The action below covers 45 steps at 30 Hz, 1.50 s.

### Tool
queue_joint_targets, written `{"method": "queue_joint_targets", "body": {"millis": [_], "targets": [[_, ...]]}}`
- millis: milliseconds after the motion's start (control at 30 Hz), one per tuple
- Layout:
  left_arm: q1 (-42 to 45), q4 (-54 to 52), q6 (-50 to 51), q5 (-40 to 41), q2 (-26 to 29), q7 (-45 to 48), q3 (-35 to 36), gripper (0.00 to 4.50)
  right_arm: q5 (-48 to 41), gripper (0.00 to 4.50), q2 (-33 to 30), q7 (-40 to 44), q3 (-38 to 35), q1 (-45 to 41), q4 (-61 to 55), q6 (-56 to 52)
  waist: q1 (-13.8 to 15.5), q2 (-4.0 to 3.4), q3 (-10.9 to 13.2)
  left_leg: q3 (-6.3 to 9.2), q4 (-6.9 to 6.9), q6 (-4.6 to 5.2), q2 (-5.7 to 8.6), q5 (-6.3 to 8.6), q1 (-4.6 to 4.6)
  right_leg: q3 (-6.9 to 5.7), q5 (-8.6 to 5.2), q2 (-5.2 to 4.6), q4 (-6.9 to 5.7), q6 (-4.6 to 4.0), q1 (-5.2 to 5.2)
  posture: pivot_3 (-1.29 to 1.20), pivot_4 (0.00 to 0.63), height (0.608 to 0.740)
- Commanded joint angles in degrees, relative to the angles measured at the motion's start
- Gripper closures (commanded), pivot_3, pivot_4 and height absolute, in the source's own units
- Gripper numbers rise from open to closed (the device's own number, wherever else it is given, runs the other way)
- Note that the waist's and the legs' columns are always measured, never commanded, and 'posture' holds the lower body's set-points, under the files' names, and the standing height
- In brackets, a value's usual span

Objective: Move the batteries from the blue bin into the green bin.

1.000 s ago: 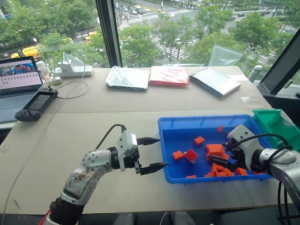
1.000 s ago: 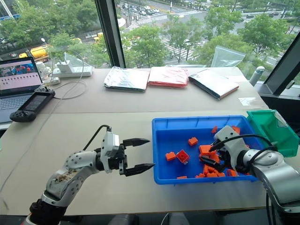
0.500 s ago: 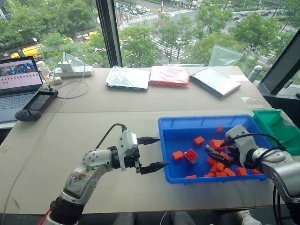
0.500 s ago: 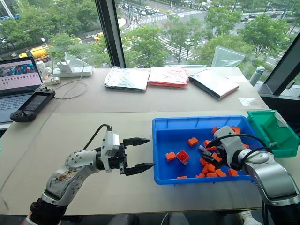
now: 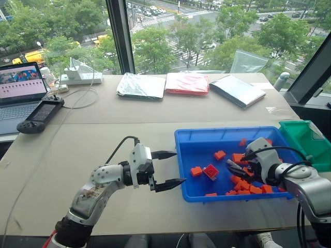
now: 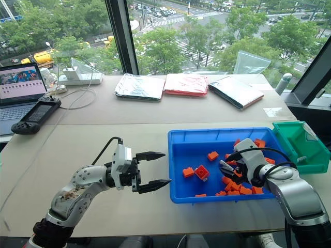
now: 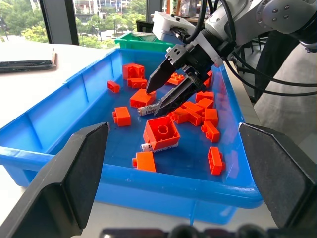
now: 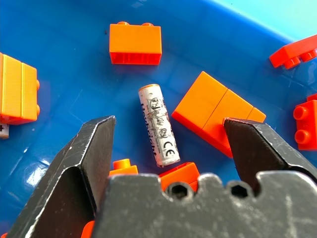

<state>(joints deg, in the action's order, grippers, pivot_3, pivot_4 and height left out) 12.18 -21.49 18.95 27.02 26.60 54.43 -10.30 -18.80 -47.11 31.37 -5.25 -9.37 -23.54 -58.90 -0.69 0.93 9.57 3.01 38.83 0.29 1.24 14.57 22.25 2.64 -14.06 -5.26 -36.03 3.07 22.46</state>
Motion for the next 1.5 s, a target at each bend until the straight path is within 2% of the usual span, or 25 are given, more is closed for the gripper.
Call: {"method": "queue_joint_targets", "body": {"millis": [33,233,333,633,667,900,1167,1300,1433,1467,1500], "targets": [[0.35,-0.33,-0.77,-0.44,0.02,-0.35,0.16,0.0,0.16,0.52,-0.05,0.24,0.09,-0.78,-0.6,0.74,0.0,0.0,0.0,0.0,0.0,0.0,0.0,0.0,0.0,0.0,0.0,0.0,0.0,0.0,0.0,0.0,0.15,0.74],[0.36,-0.43,-0.66,-0.58,0.0,-0.55,0.15,0.0,1.5,0.52,0.45,-0.07,3.46,-1.83,2.27,0.54,-0.06,0.01,0.0,0.0,0.0,0.0,-0.01,0.0,-0.02,0.0,0.0,0.01,-0.01,0.0,0.0,0.0,0.15,0.74],[0.36,-0.43,-0.6,-0.66,0.04,-0.67,0.13,0.0,2.37,1.18,0.53,0.13,4.8,-2.28,3.7,1.15,-0.04,0.02,-0.01,-0.01,0.01,0.0,-0.01,0.0,-0.04,-0.01,0.0,0.0,0.0,0.0,-0.05,0.0,0.15,0.74],[0.31,-0.47,-0.63,-0.64,0.11,-1.04,0.14,0.0,3.31,4.3,0.77,0.64,5.48,-2.44,3.93,2.09,-0.03,0.16,-0.09,0.02,0.01,0.0,-0.02,0.0,-0.12,-0.02,0.0,0.01,0.01,0.0,-0.14,0.0,0.15,0.74],[0.32,-0.47,-0.65,-0.65,0.11,-1.06,0.14,0.0,3.32,4.47,0.81,0.67,5.5,-2.43,3.81,2.09,-0.03,0.16,-0.09,0.03,0.01,0.0,-0.02,0.0,-0.12,-0.02,0.0,0.01,0.01,0.0,-0.14,0.0,0.15,0.74],[0.42,-0.5,-0.59,-0.62,0.11,-1.11,0.09,0.0,3.62,4.47,1.09,0.84,5.39,-2.51,3.3,2.07,0.01,0.18,-0.1,0.04,0.01,0.0,-0.02,0.0,-0.13,-0.02,0.0,0.0,0.01,0.0,-0.15,0.0,0.15,0.74],[0.57,-0.66,-0.29,-0.5,0.07,-1.12,-0.09,0.0,3.49,4.47,0.45,0.69,1.92,-2.03,0.99,0.93,0.04,0.18,-0.1,0.05,0.0,0.0,-0.02,0.0,-0.1,-0.04,0.0,0.0,0.02,0.0,-0.12,0.0,0.15,0.74],[0.43,-1.11,-0.09,-0.43,0.02,-1.28,-0.25,0.0,2.48,3.37,1.75,0.39,-0.72,-2.63,0.46,0.81,0.01,0.17,-0.09,0.06,0.0,0.0,-0.01,0.0,-0.08,-0.03,0.0,0.0,0.01,0.0,-0.09,0.0,0.15,0.74],[0.32,-1.16,0.01,-0.32,0.1,-1.24,-0.2,0.0,0.64,1.95,3.1,-0.35,-2.74,-3.56,-1.45,-4.11,0.01,0.17,-0.09,0.08,0.0,0.0,-0.02,0.0,-0.06,-0.02,0.0,0.0,0.01,0.0,-0.06,0.0,0.15,0.74],[0.29,-1.13,-0.01,-0.32,0.13,-1.22,-0.17,0.0,-0.37,1.71,3.69,-0.35,-3.24,-3.83,-2.13,-5.45,0.01,0.17,-0.09,0.08,0.0,0.0,-0.02,0.0,-0.05,-0.02,0.0,0.0,0.01,0.0,-0.06,0.0,0.15,0.74],[0.28,-1.13,-0.04,-0.33,0.13,-1.24,-0.15,0.0,-1.18,1.71,4.08,-0.32,-3.43,-3.97,-2.79,-6.65,0.01,0.17,-0.09,0.09,-0.01,0.0,-0.02,0.0,-0.05,-0.02,0.0,0.0,0.01,0.0,-0.06,0.0,0.15,0.74]]}}
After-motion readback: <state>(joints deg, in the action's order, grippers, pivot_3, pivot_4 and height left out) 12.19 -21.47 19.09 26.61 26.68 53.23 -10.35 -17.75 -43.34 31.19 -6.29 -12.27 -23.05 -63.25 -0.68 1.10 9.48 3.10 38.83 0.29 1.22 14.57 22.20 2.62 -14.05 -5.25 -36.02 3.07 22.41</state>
